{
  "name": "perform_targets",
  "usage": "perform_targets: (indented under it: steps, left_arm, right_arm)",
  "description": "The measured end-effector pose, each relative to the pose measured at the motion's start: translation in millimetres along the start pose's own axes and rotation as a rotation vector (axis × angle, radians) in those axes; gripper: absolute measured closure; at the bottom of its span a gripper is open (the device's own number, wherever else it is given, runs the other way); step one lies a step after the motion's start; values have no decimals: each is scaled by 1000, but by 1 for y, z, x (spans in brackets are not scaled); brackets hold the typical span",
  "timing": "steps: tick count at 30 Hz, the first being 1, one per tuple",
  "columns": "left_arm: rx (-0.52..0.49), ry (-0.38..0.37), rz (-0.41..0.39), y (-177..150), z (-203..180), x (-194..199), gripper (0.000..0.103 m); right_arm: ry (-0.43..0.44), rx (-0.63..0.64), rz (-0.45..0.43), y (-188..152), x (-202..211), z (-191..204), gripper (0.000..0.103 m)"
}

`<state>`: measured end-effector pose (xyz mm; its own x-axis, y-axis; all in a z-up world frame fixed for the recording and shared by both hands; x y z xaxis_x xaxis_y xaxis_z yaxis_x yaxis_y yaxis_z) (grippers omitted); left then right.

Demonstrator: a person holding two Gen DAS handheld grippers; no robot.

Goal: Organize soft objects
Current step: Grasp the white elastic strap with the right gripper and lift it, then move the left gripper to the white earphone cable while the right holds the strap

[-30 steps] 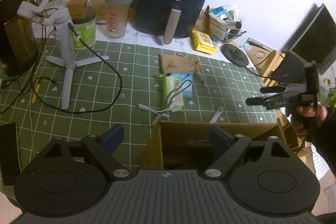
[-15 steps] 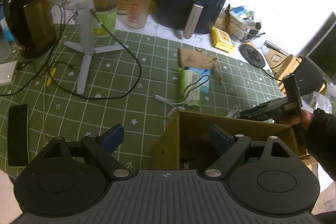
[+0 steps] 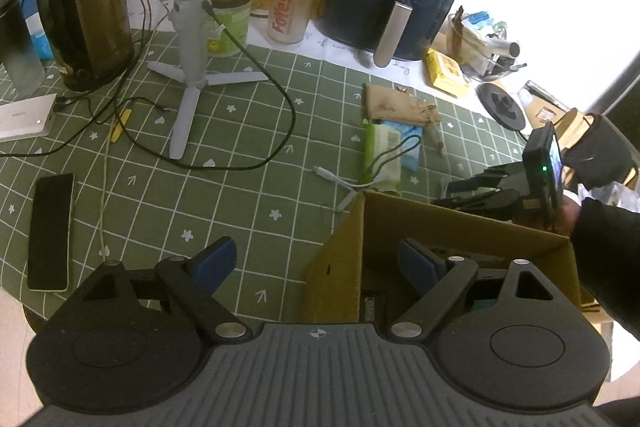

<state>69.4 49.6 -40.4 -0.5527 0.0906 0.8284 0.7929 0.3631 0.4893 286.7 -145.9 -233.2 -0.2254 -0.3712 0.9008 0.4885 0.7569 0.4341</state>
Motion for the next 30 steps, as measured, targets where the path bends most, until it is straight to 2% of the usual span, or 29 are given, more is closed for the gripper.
perform_targets:
  steps: [2, 7, 15, 16, 17, 18, 19, 23, 30]
  left_arm:
    - [2, 1, -1, -1, -1, 0, 14]
    - [-3, -2, -6, -1, -2, 2, 14]
    - [-30, -12, -24, 9, -8, 2, 14]
    - [-35, -13, -28, 10, -9, 2, 14]
    - [-39, -14, -32, 12, -10, 3, 14]
    - [-44, -16, -36, 14, -11, 4, 14]
    - [-47, -17, -39, 15, -11, 4, 14]
    - [-59, -17, -50, 19, -10, 5, 14]
    - [-81, -24, -58, 25, -11, 3, 14]
  right_arm:
    - [-11, 18, 1, -2, 1, -2, 67]
    - [-58, 36, 28, -9, 6, -13, 67]
    - [-77, -67, 11, -14, 6, -20, 66]
    - [-80, -73, 10, -15, 6, -20, 67]
    - [-84, -77, 12, -14, 7, -19, 73]
    - [-93, -79, 17, -14, 7, -18, 83]
    - [-104, -79, 22, -15, 8, -17, 87]
    - [-129, -96, 2, -15, 16, -18, 92]
    - [-133, -166, 22, -18, 13, -27, 92]
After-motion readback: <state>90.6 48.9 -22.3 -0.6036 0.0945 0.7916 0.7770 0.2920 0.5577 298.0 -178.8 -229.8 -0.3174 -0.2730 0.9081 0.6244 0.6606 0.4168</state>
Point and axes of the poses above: each gripper's, at about its wrist camera, not at the fingertips, and x roughly against the way its jaws point, z to its left, y to its top, the point moved 5 cm from there along -x, roughly the way its jaws point, and after that the axes turned 4 degrees about -y, right-handed, at the moved point
